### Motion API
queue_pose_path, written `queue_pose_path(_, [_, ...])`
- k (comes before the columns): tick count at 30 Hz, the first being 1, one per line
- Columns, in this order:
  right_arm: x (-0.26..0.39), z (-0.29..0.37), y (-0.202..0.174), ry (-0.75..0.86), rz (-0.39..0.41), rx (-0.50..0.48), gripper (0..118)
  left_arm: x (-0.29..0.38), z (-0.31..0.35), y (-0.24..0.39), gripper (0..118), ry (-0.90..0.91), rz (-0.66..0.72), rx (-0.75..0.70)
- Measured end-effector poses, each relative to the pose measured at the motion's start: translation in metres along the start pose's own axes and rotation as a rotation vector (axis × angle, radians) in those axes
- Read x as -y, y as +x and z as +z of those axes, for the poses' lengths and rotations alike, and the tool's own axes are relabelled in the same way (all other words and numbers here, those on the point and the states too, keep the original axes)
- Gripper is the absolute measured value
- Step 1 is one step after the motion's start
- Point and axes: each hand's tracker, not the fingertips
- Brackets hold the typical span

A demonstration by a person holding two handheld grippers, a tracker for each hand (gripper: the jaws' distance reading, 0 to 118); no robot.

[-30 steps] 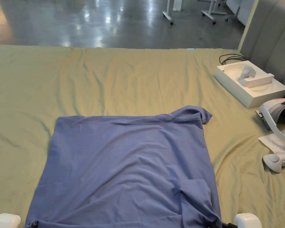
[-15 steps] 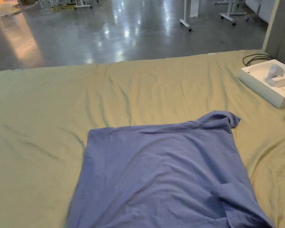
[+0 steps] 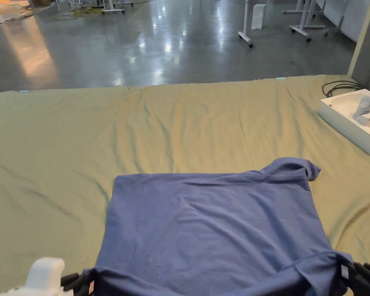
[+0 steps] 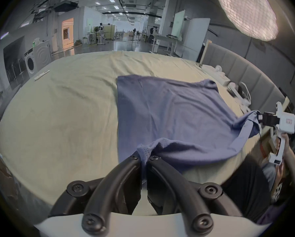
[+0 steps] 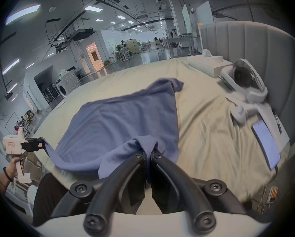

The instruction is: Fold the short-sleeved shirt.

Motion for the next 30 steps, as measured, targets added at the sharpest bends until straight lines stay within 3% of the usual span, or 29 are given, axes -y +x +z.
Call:
queue_pose_path(4, [-0.042, -0.057, 0.001, -0.011, -0.003, 0.016, 4, -0.047, -0.051, -0.008, 5, -0.006, 0.036, -0.013])
queue_pose_path(8, [-0.061, -0.115, 0.019, -0.081, -0.063, 0.047, 4, -0.076, -0.102, -0.026, 5, -0.032, 0.127, -0.031])
queue_pose_path(12, [-0.067, -0.155, 0.036, -0.096, -0.106, 0.053, 4, -0.097, -0.135, -0.034, 5, -0.042, 0.134, -0.037])
queue_pose_path(17, [-0.059, -0.188, 0.042, -0.134, -0.082, 0.095, 4, -0.107, -0.171, -0.031, 5, -0.064, 0.101, -0.081])
queue_pose_path(18, [-0.056, -0.191, 0.042, -0.136, -0.083, 0.097, 7, -0.105, -0.177, -0.03, 12, -0.085, 0.102, -0.086])
queue_pose_path(19, [-0.055, -0.189, 0.042, -0.137, -0.087, 0.1, 17, -0.103, -0.179, -0.031, 29, -0.107, 0.108, -0.086])
queue_pose_path(20, [-0.054, -0.185, 0.044, -0.124, -0.097, 0.105, 37, -0.101, -0.18, -0.031, 58, -0.128, 0.12, -0.062])
queue_pose_path(21, [-0.055, -0.178, 0.043, -0.114, -0.103, 0.111, 78, -0.097, -0.175, -0.032, 93, -0.142, 0.125, -0.011])
queue_pose_path(22, [-0.058, -0.171, 0.044, -0.112, -0.11, 0.118, 99, -0.096, -0.168, -0.029, 100, -0.128, 0.112, -0.016])
queue_pose_path(26, [-0.073, -0.102, 0.038, 0.032, -0.109, 0.098, 97, -0.1, -0.091, -0.003, 100, 0.04, -0.029, -0.025])
queue_pose_path(30, [-0.076, -0.004, 0.002, 0.243, -0.01, 0.077, 99, -0.096, 0.022, 0.043, 100, 0.327, -0.127, -0.026])
